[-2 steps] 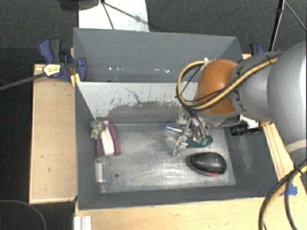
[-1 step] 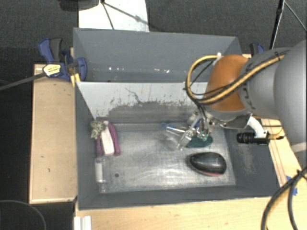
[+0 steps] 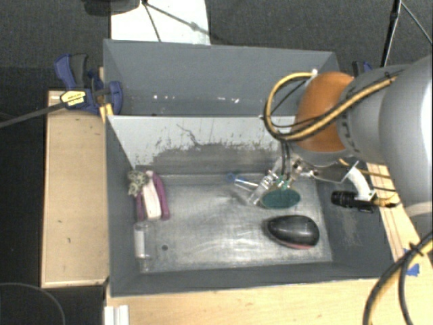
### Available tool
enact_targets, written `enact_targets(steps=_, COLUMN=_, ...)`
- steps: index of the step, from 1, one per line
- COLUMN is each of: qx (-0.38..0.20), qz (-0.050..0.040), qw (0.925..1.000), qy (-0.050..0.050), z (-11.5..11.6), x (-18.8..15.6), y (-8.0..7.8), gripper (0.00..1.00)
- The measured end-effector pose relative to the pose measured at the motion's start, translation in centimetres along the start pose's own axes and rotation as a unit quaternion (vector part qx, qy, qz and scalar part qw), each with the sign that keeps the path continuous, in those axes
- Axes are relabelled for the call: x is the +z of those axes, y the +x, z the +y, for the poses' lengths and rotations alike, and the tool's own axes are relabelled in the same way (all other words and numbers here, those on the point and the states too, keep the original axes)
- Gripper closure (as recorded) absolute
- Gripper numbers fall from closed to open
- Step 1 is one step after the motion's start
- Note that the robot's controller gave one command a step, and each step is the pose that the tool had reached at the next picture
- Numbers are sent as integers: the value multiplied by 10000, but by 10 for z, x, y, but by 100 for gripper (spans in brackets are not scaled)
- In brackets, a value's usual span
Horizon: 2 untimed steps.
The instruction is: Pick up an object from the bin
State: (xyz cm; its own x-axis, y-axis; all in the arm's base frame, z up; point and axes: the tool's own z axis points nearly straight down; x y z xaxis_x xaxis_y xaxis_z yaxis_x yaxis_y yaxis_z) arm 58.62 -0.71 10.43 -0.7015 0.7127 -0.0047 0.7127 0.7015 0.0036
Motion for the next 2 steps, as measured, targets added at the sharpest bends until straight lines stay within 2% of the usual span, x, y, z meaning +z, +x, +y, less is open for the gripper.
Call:
enact_targets(steps=1, qx=458, qz=-8, qw=9989, qy=-28, z=-2, x=30, y=-5, gripper=0)
enact_targets(steps=2, qx=421, qz=3, qw=9991, qy=-2, z=-1, x=29, y=-6, gripper=0)
